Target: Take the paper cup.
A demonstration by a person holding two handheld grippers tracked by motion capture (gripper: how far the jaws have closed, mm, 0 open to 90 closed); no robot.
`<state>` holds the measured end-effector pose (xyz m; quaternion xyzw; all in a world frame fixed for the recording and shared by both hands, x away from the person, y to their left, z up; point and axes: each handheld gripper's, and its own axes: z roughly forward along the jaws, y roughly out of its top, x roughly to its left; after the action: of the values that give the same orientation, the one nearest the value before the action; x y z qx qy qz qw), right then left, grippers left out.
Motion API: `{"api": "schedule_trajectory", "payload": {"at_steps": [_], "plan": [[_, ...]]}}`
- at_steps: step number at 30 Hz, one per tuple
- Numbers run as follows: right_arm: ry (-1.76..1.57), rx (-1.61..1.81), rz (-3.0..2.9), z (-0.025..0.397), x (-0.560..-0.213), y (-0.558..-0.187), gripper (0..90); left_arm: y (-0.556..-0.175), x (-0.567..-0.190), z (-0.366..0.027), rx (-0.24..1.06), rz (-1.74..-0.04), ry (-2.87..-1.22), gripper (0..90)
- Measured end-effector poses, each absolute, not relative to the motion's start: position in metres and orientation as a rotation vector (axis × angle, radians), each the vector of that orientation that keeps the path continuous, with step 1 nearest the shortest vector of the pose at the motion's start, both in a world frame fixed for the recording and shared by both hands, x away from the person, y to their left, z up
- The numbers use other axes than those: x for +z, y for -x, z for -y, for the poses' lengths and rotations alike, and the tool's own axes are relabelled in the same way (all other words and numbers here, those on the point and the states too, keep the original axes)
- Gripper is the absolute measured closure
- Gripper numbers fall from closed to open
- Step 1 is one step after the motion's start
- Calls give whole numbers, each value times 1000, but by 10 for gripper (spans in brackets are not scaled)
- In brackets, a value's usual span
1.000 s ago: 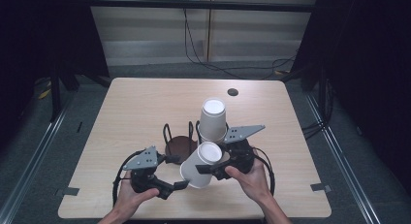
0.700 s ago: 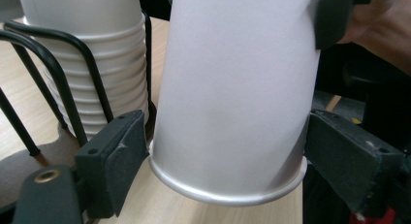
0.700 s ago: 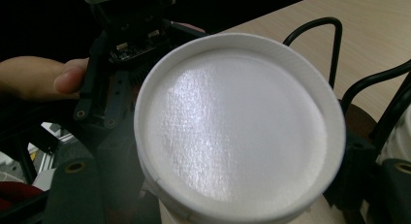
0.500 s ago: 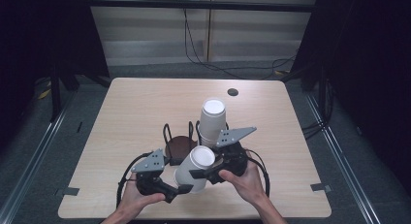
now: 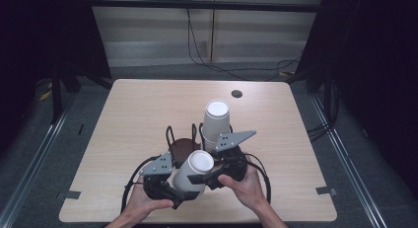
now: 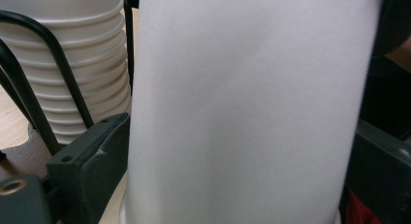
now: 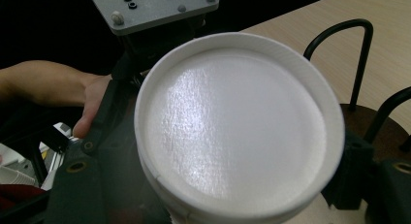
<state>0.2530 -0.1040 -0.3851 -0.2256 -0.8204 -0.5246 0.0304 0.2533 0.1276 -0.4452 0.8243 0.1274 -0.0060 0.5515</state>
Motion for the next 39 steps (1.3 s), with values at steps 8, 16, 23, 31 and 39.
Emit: {"api": "schedule_trajectory", "payload": {"at_steps": [8, 16, 23, 31, 39], "plan": [[721, -1645, 2516, 108, -384, -254, 249, -256, -444, -125, -34, -295, -1952, 88], [702, -1634, 2527, 104, -383, -252, 248, -252, -444, -120, -29, -285, -1977, 112], [707, -1623, 2476, 106, -390, -256, 228, -253, -442, -123, -44, -281, -2021, 153], [710, -1621, 2479, 103, -392, -255, 185, -255, -441, -126, -67, -285, -2064, 162], [722, -1604, 2477, 106, -395, -258, 139, -256, -438, -125, -115, -286, -2077, 162]]}}
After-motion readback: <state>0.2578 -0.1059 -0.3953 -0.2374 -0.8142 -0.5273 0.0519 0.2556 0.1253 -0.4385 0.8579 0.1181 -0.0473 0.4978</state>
